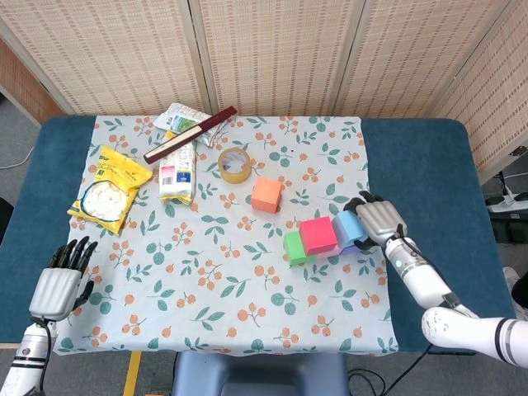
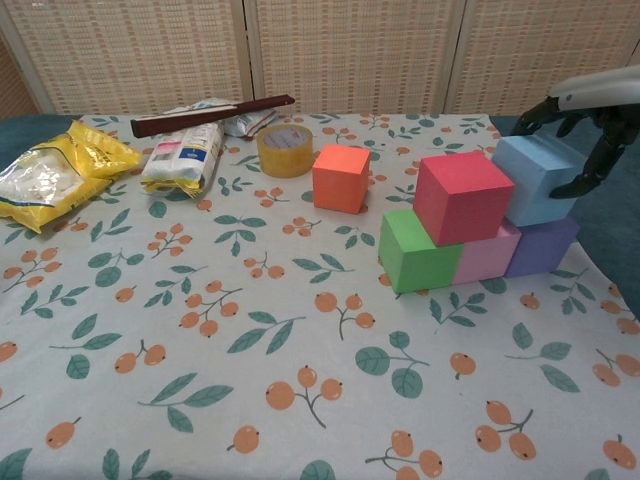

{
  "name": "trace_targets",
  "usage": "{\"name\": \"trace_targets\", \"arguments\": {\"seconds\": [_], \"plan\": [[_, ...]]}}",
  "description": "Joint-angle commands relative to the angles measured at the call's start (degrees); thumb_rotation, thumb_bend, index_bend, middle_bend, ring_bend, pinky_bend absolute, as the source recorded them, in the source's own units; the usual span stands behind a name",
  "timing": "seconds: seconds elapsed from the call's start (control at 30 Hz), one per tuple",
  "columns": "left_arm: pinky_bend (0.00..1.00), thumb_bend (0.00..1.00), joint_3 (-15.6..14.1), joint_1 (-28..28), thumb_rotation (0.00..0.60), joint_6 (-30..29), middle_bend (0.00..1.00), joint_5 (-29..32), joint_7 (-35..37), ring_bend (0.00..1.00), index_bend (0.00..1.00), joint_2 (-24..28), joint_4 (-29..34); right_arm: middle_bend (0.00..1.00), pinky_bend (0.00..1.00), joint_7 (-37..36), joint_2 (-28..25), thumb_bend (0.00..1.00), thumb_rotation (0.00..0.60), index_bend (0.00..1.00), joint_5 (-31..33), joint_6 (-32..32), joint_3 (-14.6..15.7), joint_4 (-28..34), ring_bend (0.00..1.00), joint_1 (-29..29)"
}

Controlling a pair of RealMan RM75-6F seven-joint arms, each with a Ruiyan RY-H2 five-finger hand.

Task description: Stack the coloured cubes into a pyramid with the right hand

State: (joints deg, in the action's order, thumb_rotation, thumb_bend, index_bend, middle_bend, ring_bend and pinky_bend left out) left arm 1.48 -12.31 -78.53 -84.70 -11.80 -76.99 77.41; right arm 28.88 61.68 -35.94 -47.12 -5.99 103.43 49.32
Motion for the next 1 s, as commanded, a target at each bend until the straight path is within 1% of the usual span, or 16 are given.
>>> {"name": "trace_targets", "arguments": {"seconds": [0.03, 0.2, 0.47, 0.57, 0.63, 0.77, 1.0], "plan": [[0.15, 0.44, 0.0, 0.0, 0.600, 0.0, 0.00, -0.1, 0.1, 0.00, 0.00, 0.0, 0.1, 0.17, 0.14, 0.4, 0.2, 0.19, 0.600, 0.73, 0.5, -0.4, 0.4, 0.2, 0.00, 0.5], [0.15, 0.44, -0.1, 0.0, 0.600, 0.1, 0.00, -0.2, 0.3, 0.00, 0.00, 0.2, 0.1, 0.17, 0.14, 1.3, 0.7, 0.19, 0.600, 0.72, 1.4, -1.5, 1.1, 0.7, 0.00, 1.3], [0.15, 0.44, -0.2, 0.0, 0.600, 0.0, 0.00, -0.4, 0.5, 0.00, 0.00, 0.3, 0.3, 0.17, 0.14, 2.9, 1.5, 0.19, 0.600, 0.67, 3.2, -3.2, 2.1, 1.1, 0.00, 2.6], [0.15, 0.44, -0.2, 0.0, 0.600, 0.0, 0.00, -0.4, 0.6, 0.00, 0.00, 0.4, 0.4, 0.17, 0.14, 3.5, 1.8, 0.19, 0.600, 0.62, 4.1, -3.6, 2.4, 1.3, 0.00, 3.1], [0.15, 0.44, -0.2, 0.1, 0.600, -0.1, 0.00, -0.4, 0.6, 0.00, 0.00, 0.5, 0.5, 0.17, 0.14, 3.7, 2.0, 0.19, 0.600, 0.55, 4.6, -3.8, 2.5, 1.4, 0.00, 3.4], [0.15, 0.44, -0.2, 0.1, 0.600, -0.2, 0.00, -0.5, 0.7, 0.00, 0.00, 0.5, 0.5, 0.16, 0.14, 4.1, 2.3, 0.19, 0.600, 0.47, 5.4, -4.0, 2.9, 1.5, 0.00, 3.8], [0.15, 0.44, -0.2, 0.1, 0.600, -0.2, 0.00, -0.6, 0.8, 0.00, 0.00, 0.6, 0.5, 0.15, 0.14, 4.2, 2.5, 0.19, 0.600, 0.41, 6.1, -4.6, 3.0, 1.6, 0.00, 4.4]]}}
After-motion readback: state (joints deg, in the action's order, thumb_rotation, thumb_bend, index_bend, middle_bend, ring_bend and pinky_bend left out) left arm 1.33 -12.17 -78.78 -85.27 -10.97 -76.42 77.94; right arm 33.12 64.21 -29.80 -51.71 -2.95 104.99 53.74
